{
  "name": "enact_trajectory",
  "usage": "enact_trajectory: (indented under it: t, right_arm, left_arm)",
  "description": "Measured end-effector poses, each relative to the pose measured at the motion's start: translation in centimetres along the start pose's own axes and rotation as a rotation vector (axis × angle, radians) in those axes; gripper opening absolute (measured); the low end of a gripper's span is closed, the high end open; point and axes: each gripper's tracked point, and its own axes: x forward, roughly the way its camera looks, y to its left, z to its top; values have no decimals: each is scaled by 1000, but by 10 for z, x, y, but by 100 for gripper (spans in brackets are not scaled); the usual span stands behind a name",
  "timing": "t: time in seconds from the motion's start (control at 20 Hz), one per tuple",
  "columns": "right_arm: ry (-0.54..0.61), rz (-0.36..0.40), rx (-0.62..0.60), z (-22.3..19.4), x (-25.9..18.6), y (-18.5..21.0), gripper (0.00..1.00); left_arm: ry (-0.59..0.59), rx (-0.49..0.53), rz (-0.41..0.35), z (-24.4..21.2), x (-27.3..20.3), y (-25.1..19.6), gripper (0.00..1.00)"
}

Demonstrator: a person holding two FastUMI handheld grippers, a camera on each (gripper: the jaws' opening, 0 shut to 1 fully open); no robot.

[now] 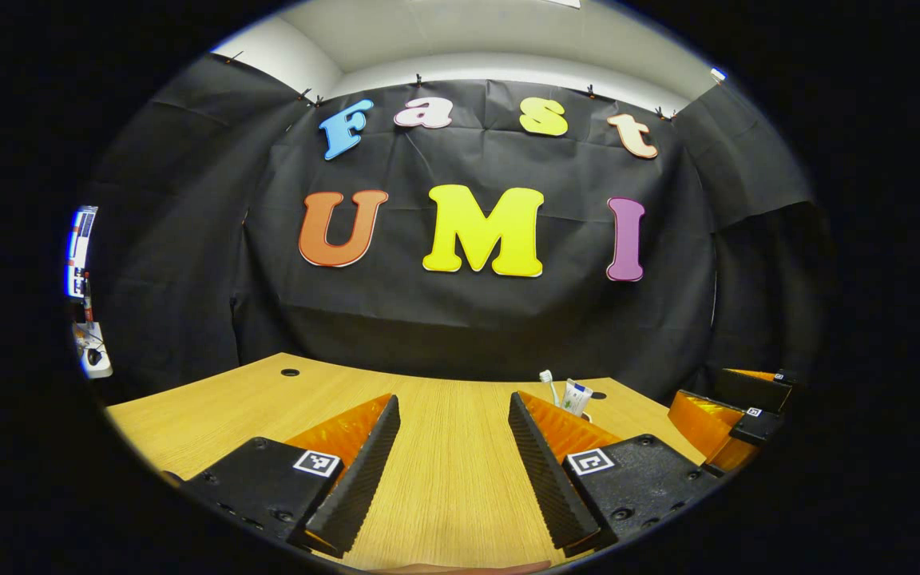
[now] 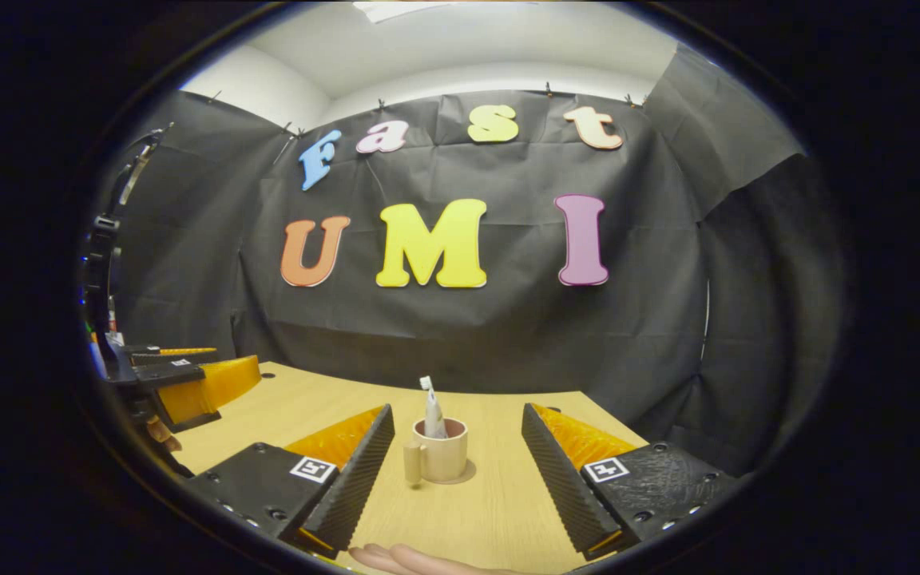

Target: Put the toothbrush and toothpaste on the desktop into the cup, then pick up the cup and place it on the coaster on the desktop.

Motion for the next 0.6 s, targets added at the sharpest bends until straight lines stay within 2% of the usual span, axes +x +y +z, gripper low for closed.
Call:
enact_trajectory:
  t: [0.4, 0.6]
  right_arm:
    - [-16, -13, -46, -1, 0, 4, 96]
    - [-15, -6, -53, -3, -2, 7, 96]
  left_arm:
    - [-2, 0, -10, 0, -1, -2, 87]
    - [4, -1, 15, -1, -1, 6, 87]
